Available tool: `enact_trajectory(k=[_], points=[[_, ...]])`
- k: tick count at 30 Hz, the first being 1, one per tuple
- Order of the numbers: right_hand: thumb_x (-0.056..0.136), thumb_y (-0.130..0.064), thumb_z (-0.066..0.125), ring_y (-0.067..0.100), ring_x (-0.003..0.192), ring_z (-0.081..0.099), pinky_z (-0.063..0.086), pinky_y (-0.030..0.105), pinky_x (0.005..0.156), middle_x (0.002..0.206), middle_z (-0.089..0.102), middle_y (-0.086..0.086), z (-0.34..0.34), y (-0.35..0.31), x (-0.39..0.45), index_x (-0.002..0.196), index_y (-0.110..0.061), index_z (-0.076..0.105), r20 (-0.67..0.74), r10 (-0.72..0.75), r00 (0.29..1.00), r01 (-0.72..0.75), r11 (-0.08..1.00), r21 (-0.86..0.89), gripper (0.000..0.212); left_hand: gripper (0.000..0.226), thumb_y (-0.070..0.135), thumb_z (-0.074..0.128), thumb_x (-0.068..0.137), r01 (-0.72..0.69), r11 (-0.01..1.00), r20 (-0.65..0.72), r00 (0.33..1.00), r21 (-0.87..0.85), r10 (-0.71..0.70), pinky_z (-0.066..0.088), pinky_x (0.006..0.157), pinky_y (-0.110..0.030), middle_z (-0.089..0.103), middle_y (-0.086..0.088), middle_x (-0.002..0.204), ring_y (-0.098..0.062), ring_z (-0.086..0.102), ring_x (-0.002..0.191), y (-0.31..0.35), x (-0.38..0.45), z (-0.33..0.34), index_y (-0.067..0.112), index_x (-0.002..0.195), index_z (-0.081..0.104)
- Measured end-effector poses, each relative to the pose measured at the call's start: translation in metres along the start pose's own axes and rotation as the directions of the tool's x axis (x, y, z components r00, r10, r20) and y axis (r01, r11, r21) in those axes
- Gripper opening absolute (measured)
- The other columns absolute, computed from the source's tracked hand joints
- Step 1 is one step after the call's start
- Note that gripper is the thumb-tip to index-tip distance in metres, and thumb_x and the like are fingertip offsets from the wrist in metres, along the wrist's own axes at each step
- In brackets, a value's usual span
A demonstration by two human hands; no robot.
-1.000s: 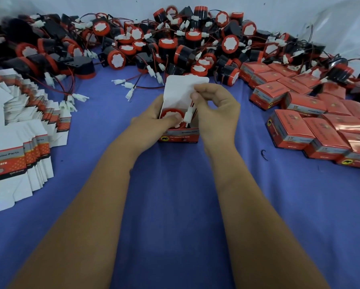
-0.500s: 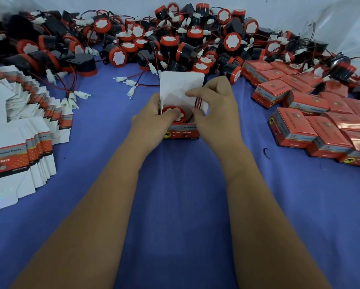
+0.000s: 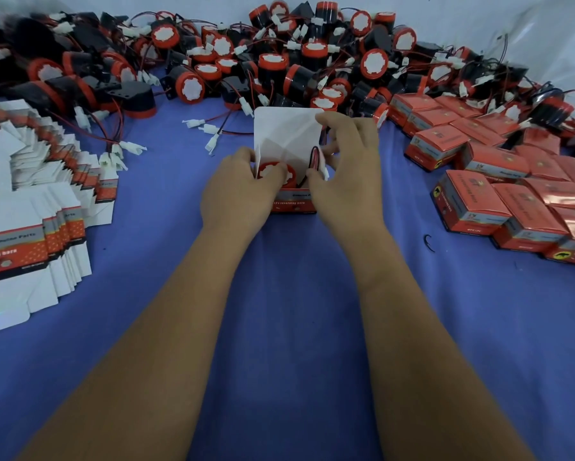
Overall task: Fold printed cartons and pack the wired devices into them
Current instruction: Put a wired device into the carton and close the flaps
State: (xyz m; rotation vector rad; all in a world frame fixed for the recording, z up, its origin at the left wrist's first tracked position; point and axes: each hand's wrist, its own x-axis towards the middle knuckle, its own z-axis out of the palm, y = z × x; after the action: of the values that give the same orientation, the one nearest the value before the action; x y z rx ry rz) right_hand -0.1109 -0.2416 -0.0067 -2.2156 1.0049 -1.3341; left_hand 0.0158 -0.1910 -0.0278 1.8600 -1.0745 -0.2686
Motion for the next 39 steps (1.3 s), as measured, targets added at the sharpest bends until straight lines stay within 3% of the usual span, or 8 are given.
enact_trajectory(k=[5,8,11,17,20,26,32,39], points=[[0.092,-0.014,0.06,0.005,0.093,0.061,0.052,0.025,0.088,0.091,0.061,-0.012,0.001,-0.002,-0.007,0.126,-0.02,0.054,0.138,0.105,0.985,-0.135,0.964,0.228,0.036,0.042,0.054,0.048,0.091,0.018,0.999,0.108,0.994,-0.051,-0.012,0.05,0.087,-0.048,0.066,-0.002,0.104,-0.021,0.061,0.097,0.003,0.0,-0.003,0.018,0.108,0.062],[0.098,-0.005,0.046,0.016,0.096,0.063,0.051,0.038,0.093,0.092,0.066,-0.003,-0.001,0.001,-0.005,0.119,-0.015,0.058,0.143,0.199,0.969,-0.237,0.914,0.33,0.026,0.071,0.069,0.029,0.081,0.221,0.918,0.286,0.95,-0.33,-0.126,0.045,0.101,-0.033,0.064,-0.003,0.124,-0.018,0.057,0.116,0.008,0.004,-0.013,0.02,0.119,0.063],[0.093,0.002,0.052,0.009,0.094,0.062,0.052,0.028,0.085,0.092,0.064,-0.006,0.001,0.005,-0.002,0.114,-0.017,0.054,0.149,0.251,0.956,-0.285,0.914,0.288,0.029,0.034,0.039,0.037,0.098,0.215,0.877,0.282,0.955,-0.43,-0.096,0.042,0.064,-0.003,0.065,0.004,0.095,0.002,0.058,0.081,0.002,0.004,-0.019,0.016,0.089,0.061],[0.086,-0.011,0.07,0.017,0.113,0.049,0.048,0.03,0.094,0.127,0.046,-0.005,0.006,0.006,-0.002,0.138,-0.027,0.04,0.106,0.335,0.936,-0.352,0.896,0.271,0.062,0.031,0.014,0.052,0.098,0.086,0.926,0.276,0.961,-0.368,0.021,0.051,0.085,-0.018,0.068,0.011,0.115,-0.006,0.063,0.102,-0.006,0.01,-0.011,0.027,0.124,0.061],[0.088,-0.007,0.065,0.019,0.093,0.056,0.051,0.029,0.082,0.101,0.062,-0.012,0.002,0.007,-0.002,0.103,-0.028,0.061,0.181,0.249,0.951,-0.292,0.916,0.276,0.025,0.027,0.008,0.061,0.093,0.001,0.912,0.153,0.986,-0.411,0.069,0.053,0.079,-0.021,0.069,0.01,0.106,-0.006,0.065,0.098,-0.007,0.011,-0.011,0.027,0.112,0.063],[0.084,0.018,0.04,0.009,0.095,0.058,0.049,0.011,0.071,0.108,0.066,0.003,-0.002,0.01,-0.002,0.085,-0.012,0.067,0.226,0.276,0.934,-0.334,0.899,0.283,0.041,0.034,0.002,0.053,0.091,0.134,0.78,0.137,0.989,-0.612,-0.062,0.053,0.076,-0.033,0.073,0.011,0.086,-0.019,0.062,0.084,-0.004,0.009,-0.019,0.023,0.077,0.075],[0.092,-0.008,0.057,0.008,0.105,0.058,0.05,0.018,0.081,0.117,0.065,-0.002,-0.015,0.017,-0.004,0.102,-0.014,0.071,0.355,0.252,0.9,-0.377,0.859,0.345,0.018,0.022,0.022,0.064,0.095,-0.016,0.94,0.283,0.952,-0.342,0.119,0.047,0.094,-0.016,0.061,0.022,0.129,0.006,0.052,0.122,-0.012,0.005,-0.029,0.041,0.104,0.071],[0.084,-0.017,0.075,-0.001,0.123,0.047,0.048,0.031,0.103,0.132,0.052,-0.014,-0.021,0.027,-0.006,0.126,-0.023,0.064,0.491,0.165,0.855,-0.338,0.896,0.287,0.044,0.043,0.025,0.074,0.087,-0.141,0.96,0.345,0.912,-0.24,0.22,0.042,0.107,-0.022,0.052,0.018,0.143,0.007,0.044,0.129,-0.015,0.002,-0.033,0.026,0.13,0.065]])
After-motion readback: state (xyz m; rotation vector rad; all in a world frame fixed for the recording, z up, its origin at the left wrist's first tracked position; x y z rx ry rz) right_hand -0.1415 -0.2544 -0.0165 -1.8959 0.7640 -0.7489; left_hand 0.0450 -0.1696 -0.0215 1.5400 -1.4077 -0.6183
